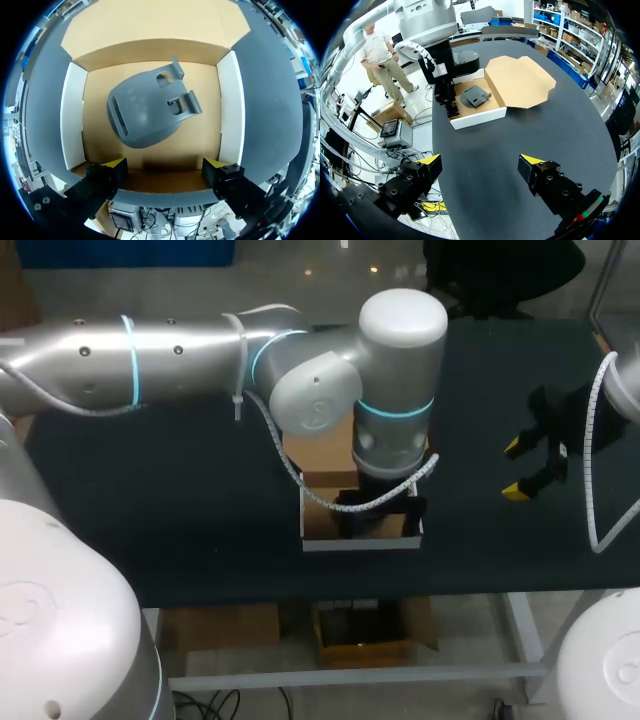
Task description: Assemble the packaging by folding the flat box into shape, placing the metal phone stand inside, and closing the box properly
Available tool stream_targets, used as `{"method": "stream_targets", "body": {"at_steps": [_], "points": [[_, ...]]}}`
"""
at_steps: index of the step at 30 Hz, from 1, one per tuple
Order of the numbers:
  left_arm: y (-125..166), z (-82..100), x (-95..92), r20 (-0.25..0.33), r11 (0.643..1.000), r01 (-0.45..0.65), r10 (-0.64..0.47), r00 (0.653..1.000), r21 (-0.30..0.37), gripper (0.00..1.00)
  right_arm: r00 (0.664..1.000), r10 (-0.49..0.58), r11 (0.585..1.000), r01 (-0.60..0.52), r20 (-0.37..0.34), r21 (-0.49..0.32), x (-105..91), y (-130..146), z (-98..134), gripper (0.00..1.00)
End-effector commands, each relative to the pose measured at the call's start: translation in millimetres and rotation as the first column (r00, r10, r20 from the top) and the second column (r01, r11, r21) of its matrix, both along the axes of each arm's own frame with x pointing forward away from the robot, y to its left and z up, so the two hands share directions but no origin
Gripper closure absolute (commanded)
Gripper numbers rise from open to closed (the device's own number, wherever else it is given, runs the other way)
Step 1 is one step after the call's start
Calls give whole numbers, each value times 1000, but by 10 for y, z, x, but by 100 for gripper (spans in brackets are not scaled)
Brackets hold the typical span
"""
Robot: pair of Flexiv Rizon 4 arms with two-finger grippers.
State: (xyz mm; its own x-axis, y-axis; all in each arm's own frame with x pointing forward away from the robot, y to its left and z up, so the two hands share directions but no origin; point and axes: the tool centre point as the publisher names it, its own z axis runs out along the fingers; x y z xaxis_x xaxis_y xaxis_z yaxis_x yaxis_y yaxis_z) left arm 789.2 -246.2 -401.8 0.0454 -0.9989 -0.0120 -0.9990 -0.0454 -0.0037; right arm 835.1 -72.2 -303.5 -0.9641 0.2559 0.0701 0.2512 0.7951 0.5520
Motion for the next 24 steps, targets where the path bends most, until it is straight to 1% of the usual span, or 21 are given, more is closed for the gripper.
{"method": "stream_targets", "body": {"at_steps": [1,4,9,13,19,24], "points": [[28,63,-57,21,1000,-6,6,1000,2,0,1000,2,1000,-2,-2,2,-4,-11,10,0],[54,110,-44,38,1000,-9,9,999,0,0,1000,2,1000,-2,-2,2,-4,-11,10,0],[121,170,31,63,1000,-6,7,998,-11,0,1000,2,1000,-2,-2,2,-4,-11,10,0],[185,289,67,119,1000,15,-12,993,-24,0,1000,2,1000,-2,-2,2,-4,-11,10,0],[351,567,135,222,997,57,-44,974,-55,0,1000,2,1000,-2,-2,2,-4,-11,10,0],[528,743,253,274,992,111,-90,958,-64,0,1000,2,1000,-2,-2,2,-4,-11,10,0]]}}
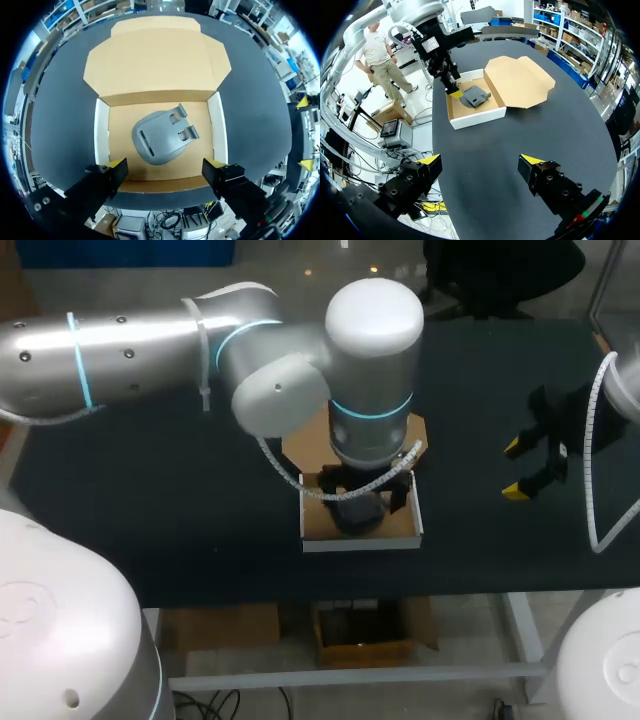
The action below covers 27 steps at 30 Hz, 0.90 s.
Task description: Assemble the packaging by folding the flat box into shape, placing the metal phone stand inside, and closing the box properly
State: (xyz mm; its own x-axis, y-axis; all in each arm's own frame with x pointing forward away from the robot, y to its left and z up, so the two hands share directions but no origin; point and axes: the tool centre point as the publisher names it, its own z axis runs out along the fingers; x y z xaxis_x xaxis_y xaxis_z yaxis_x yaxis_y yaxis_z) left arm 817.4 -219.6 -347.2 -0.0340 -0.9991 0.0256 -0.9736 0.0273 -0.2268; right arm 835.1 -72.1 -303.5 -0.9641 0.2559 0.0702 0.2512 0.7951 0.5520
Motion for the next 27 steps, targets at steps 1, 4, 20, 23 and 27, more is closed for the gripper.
{"method": "stream_targets", "body": {"at_steps": [1,4,20,23,27], "points": [[305,232,-5,59,998,36,-33,998,-53,0,1000,2,1000,-2,-2,2,-4,-11,10,0],[425,313,74,82,995,65,-59,995,-70,0,1000,2,1000,-2,-2,2,-4,-11,10,0],[1115,440,604,166,958,237,-210,963,-162,0,1000,2,1000,-2,-2,2,-4,-11,10,0],[1241,417,715,173,944,261,-229,958,-199,0,1000,2,1000,-2,-2,2,-4,-11,10,0],[1397,374,852,184,912,318,-277,943,-258,0,1000,2,1000,-2,-2,2,-4,-11,10,0]]}}
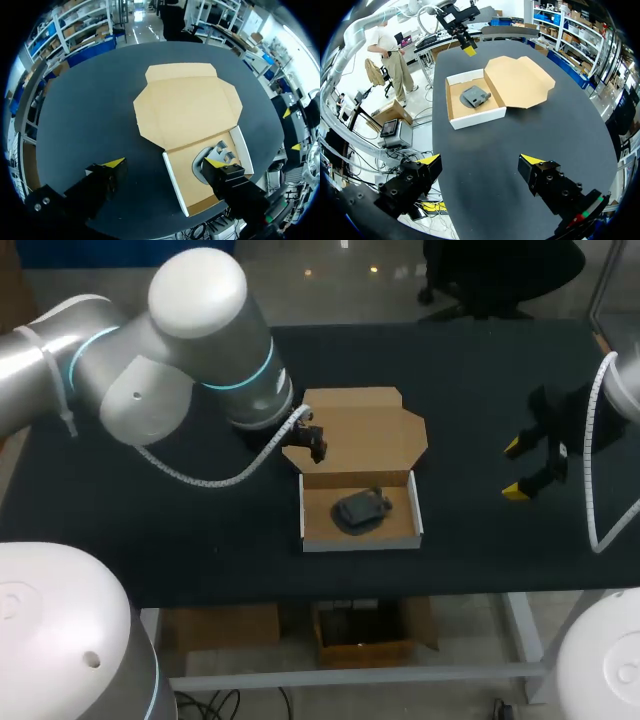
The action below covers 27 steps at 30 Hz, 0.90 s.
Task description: Assemble the packaging by folding the flat box into shape, placing the metal phone stand inside, and closing the box properly
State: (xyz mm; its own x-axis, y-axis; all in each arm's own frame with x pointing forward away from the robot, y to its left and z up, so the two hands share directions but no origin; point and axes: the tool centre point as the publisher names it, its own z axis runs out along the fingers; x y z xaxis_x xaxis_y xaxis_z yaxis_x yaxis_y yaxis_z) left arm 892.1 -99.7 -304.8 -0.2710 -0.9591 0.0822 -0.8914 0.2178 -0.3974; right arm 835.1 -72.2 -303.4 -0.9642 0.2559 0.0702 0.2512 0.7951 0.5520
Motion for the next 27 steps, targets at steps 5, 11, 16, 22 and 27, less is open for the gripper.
{"method": "stream_targets", "body": {"at_steps": [5,11,16,22,27], "points": [[333,-107,296,-36,960,138,-151,988,-245,0,1000,2,1000,-2,-2,2,-4,-11,10,0],[452,-218,521,-28,932,183,-201,979,-312,0,1000,2,1000,-2,-2,2,-4,-11,10,0],[513,-290,689,-37,889,220,-256,966,-402,0,1000,2,1000,-2,-2,2,-4,-11,10,0],[511,-368,858,-34,851,250,-298,954,-462,0,1000,2,1000,-2,-2,2,-4,-11,10,0],[500,-421,953,-33,806,272,-339,940,-525,0,1000,2,1000,-2,-2,2,-4,-11,10,0]]}}
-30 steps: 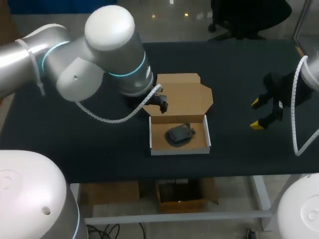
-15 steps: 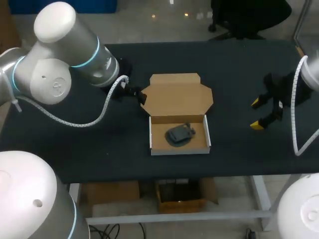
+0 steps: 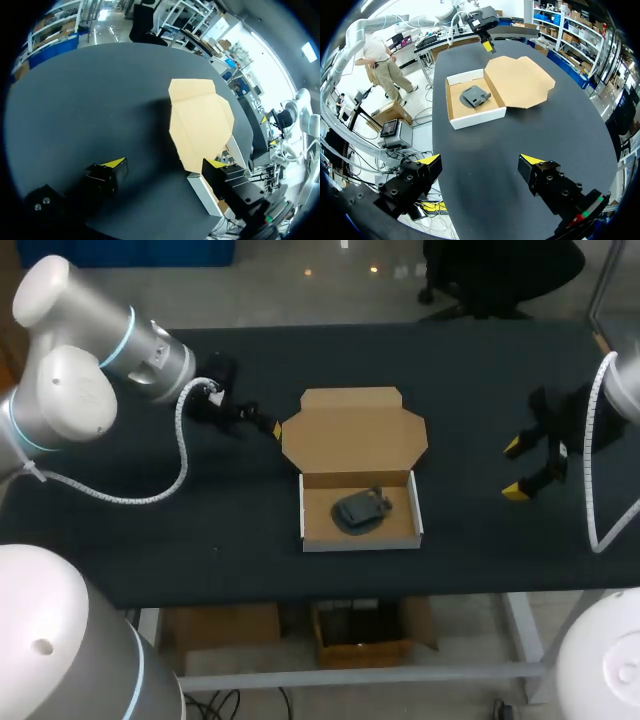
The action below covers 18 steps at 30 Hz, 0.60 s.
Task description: Assemble the packaging by folding the flat box into shape, placing the metal phone stand inside, and closing the box properly
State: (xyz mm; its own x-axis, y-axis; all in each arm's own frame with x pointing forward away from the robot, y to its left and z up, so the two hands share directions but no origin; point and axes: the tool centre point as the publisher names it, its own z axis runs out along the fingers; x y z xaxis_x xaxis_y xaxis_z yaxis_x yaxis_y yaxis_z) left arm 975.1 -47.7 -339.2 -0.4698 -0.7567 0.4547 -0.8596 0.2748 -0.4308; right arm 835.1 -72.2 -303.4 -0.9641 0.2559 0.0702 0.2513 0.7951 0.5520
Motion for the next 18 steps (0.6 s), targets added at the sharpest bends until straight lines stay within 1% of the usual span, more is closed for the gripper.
{"method": "stream_targets", "body": {"at_steps": [1,5,6,9,16,18], "points": [[-32,-96,139,-54,983,90,-100,994,-161,0,1000,2,1000,-2,-2,2,-4,-11,9,0],[-90,-167,198,-70,971,117,-134,988,-210,0,1000,2,1000,-2,-2,2,-4,-11,9,0],[-99,-184,212,-71,964,129,-149,986,-232,0,1000,2,1000,-2,-2,2,-4,-11,9,0],[-156,-229,247,-77,953,149,-175,982,-264,0,1000,2,1000,-2,-2,2,-4,-11,9,0],[-296,-264,276,-81,924,200,-238,968,-326,0,1000,2,1000,-2,-2,2,-4,-11,9,0],[-325,-269,274,-85,907,221,-267,960,-358,2,1000,2,1000,-2,-2,2,-4,-11,9,0]]}}
